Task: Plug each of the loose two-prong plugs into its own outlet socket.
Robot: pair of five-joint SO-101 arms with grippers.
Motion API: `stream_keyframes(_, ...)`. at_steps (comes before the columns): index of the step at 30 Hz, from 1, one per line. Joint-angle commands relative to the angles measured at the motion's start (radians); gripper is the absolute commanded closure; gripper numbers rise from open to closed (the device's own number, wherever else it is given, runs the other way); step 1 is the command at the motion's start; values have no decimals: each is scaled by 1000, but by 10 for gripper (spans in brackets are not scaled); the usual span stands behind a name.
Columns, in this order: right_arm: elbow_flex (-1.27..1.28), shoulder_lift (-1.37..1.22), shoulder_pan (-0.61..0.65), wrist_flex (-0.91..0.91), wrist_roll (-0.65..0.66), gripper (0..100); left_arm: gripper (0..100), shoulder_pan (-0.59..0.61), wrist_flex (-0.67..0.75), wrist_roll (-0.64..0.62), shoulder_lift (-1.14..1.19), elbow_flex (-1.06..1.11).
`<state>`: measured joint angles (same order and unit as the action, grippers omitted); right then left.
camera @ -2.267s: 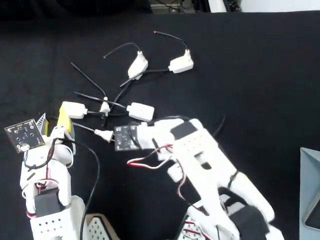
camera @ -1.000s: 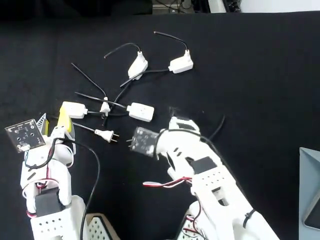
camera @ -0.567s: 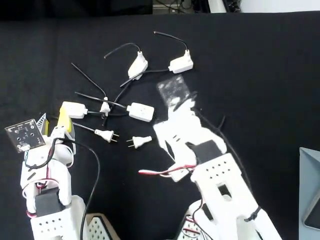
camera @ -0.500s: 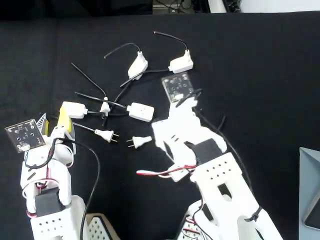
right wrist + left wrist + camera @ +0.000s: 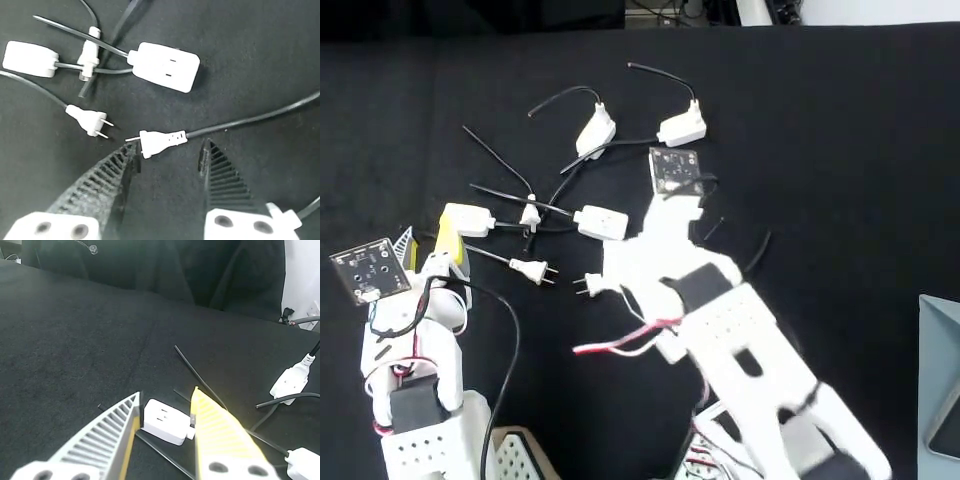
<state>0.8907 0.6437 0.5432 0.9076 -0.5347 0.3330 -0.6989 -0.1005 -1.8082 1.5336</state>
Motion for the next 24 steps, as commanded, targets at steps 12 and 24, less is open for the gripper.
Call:
stream_keyframes(12,-297,-521,12,-8,-207,809,830,-1,26,6,-6,-2)
stream_keyframes(24,-406,-769,12,-9,-221,811,830,-1,26,8,-6,-2)
